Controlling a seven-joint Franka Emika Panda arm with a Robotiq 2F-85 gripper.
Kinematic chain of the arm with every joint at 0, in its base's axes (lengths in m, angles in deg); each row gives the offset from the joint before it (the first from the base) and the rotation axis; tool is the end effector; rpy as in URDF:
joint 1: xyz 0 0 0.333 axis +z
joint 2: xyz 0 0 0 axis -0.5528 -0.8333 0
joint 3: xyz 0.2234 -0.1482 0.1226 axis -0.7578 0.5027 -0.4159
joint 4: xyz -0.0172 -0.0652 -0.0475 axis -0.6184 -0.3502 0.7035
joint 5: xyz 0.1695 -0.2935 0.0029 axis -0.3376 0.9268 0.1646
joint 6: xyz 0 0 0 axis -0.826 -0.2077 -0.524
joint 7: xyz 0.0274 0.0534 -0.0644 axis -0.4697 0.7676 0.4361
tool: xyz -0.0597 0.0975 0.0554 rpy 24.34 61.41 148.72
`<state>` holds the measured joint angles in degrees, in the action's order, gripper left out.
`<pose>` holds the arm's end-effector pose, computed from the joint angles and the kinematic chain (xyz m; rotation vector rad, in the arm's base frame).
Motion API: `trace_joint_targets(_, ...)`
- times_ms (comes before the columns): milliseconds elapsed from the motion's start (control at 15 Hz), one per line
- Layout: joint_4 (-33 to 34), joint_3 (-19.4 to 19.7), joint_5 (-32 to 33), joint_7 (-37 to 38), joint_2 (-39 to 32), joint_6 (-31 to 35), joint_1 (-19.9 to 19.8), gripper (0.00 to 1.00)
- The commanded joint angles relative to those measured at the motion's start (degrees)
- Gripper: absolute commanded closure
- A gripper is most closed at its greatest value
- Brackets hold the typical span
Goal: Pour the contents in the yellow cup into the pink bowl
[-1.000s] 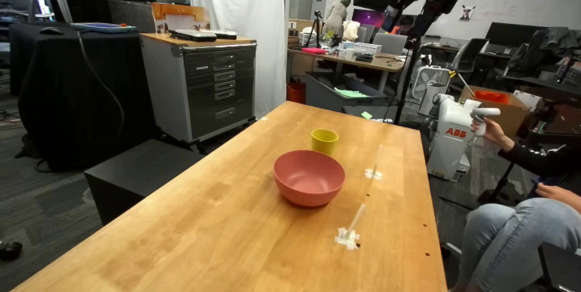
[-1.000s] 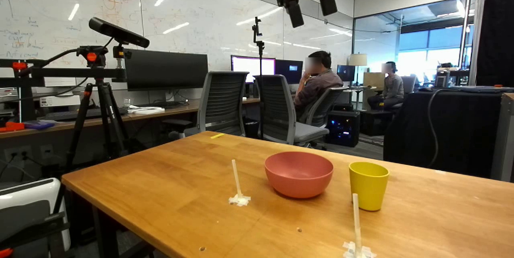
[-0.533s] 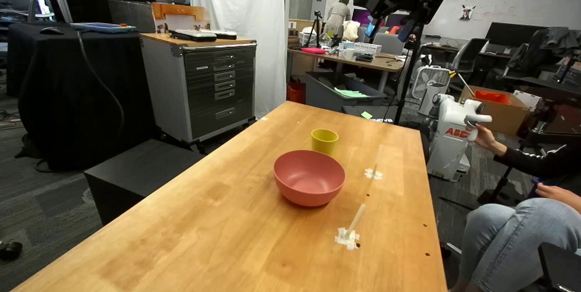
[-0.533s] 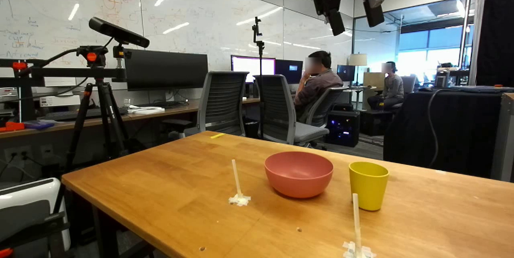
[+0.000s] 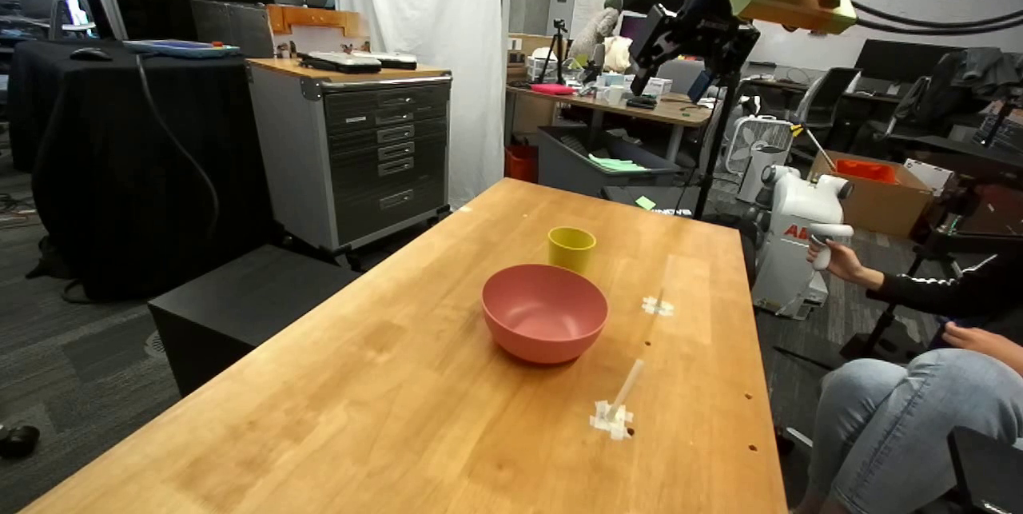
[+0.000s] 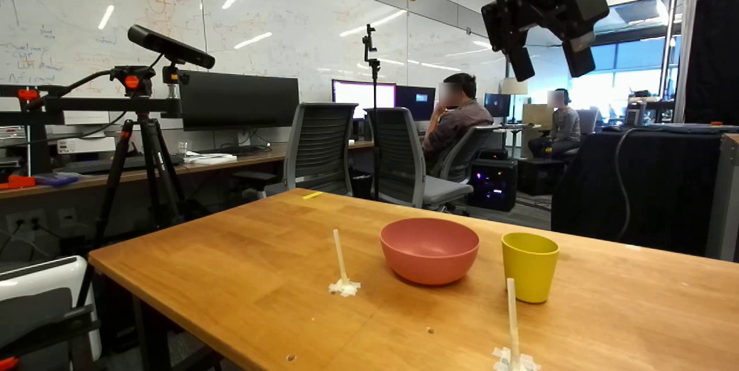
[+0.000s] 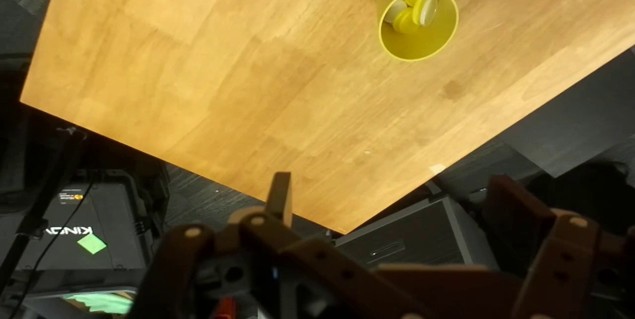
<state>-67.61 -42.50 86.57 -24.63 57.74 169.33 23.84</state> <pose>0.5459 -0.1720 0.4189 2.8304 -0.8784 0.6703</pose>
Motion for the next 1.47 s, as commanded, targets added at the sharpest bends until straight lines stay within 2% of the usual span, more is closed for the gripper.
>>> trace_joint_targets(0,1.4,2.5,2.6,3.7,-3.4,2.9,1.6,0.00)
trace_joint_targets(267,1.6,4.7,4.3,5.5,-6.6,4.2,2.6,0.00)
trace_joint_targets(733,3.4,7.5,2.4,6.2,-11.6,6.1,3.6,0.00)
trace_joint_targets(1267,4.2,12.3,3.4,6.7,-17.5,12.3,6.6,0.00)
trace_joint_targets(1400,3.7,11.7,1.2,5.4,-18.6,12.9,6.6,0.00)
